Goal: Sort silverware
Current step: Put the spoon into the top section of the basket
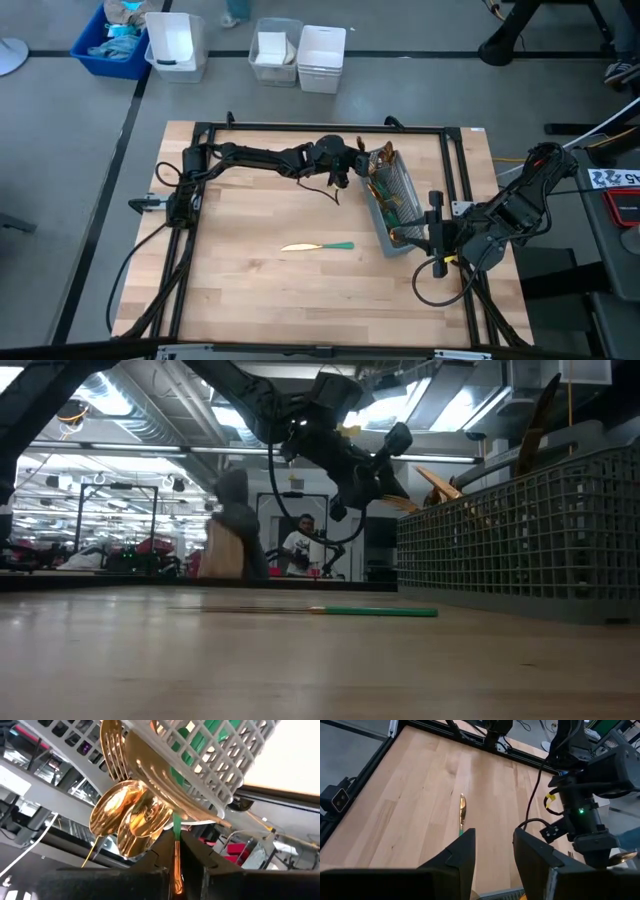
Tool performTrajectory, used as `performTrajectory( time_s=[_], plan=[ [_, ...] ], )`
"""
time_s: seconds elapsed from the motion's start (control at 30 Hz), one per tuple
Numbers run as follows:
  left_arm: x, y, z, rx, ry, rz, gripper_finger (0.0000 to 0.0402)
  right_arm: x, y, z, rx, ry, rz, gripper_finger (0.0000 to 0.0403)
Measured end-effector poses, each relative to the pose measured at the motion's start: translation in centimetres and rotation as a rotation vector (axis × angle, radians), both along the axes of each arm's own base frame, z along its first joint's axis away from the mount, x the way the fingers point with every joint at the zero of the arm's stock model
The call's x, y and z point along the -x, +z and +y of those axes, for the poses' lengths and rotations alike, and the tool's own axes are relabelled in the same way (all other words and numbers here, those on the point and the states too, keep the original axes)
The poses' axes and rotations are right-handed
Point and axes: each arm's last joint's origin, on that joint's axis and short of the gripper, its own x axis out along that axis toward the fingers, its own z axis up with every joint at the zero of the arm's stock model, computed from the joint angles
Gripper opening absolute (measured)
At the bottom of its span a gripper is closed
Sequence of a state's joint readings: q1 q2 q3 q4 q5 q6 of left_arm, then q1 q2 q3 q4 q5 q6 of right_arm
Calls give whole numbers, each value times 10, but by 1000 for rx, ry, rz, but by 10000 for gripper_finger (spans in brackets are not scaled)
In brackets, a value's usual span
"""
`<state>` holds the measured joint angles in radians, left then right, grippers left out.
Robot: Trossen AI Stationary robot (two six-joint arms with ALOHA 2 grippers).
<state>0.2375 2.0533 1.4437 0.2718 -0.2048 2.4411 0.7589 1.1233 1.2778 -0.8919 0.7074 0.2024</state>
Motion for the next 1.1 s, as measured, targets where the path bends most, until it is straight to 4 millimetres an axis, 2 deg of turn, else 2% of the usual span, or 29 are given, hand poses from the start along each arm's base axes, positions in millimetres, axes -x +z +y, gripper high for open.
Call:
performTrajectory(
  time_s=[0.3, 0.7, 1.1],
  plan=[
    [-1, 0, -2, 95, -25, -41, 15, 0, 0, 0, -1, 0, 0, 131],
    [-1, 0, -2, 12, -55, -4, 15, 0, 0, 0, -6, 8, 5, 131],
    [-2, 3, -5, 108, -18, -79, 15, 0, 0, 0, -6, 8, 6, 131]
  ],
)
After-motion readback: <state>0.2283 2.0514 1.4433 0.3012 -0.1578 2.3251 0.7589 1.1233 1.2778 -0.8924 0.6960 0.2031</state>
